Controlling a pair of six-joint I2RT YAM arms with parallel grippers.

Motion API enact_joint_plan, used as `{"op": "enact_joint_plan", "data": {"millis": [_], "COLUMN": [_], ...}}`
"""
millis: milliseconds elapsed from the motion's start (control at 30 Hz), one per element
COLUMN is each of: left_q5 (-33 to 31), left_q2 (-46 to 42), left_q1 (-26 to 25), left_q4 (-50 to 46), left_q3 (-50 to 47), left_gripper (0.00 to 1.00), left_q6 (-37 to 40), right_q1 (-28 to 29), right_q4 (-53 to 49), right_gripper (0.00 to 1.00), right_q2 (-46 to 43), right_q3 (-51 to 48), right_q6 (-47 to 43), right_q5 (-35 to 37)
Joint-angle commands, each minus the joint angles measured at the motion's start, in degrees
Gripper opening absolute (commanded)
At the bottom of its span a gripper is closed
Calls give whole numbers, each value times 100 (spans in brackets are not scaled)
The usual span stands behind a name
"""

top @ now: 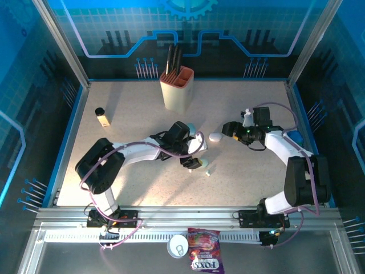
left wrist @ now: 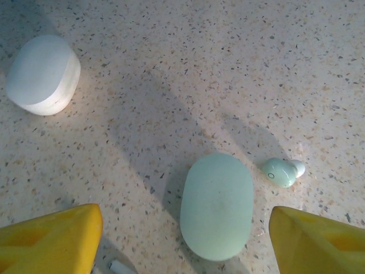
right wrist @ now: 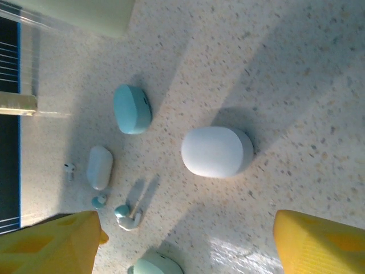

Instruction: Insert wireless bluetooth earbuds into charging case

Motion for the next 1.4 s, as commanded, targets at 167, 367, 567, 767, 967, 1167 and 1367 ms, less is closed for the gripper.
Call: {"op": "enact_joint_plan", "data": {"millis": [167, 367, 567, 767, 967, 1167, 1367], "left_q5": [488, 283, 144, 83, 58, 189, 406], "left_q2": [498, 742, 858, 894, 716, 350, -3], "left_q1": [-187, -270, -309, -315, -307, -224, -40], "left_q4": [-694, -1049, -1156, -1105, -635, 73, 1321], "left_q3": [454, 669, 715, 739, 496, 131, -421], "left_gripper": [77, 73, 67, 52, 43, 39, 39], "left_q6": [660, 766, 939, 922, 843, 586, 79], "right_q1": [-193, -210, -222, -226, -225, -222, -167], "right_q4": [20, 48, 39, -9, -49, -38, 401], "right_gripper": [79, 79, 79, 78, 77, 76, 75], "right_q2": [100, 132, 114, 6, -201, -433, -639], "right_q3": [-183, -197, -182, -172, -237, -418, -897], "right_q6": [-140, -140, -155, -142, -70, 174, 494], "right_q5": [-36, -37, -64, -57, -138, -900, -2284]}}
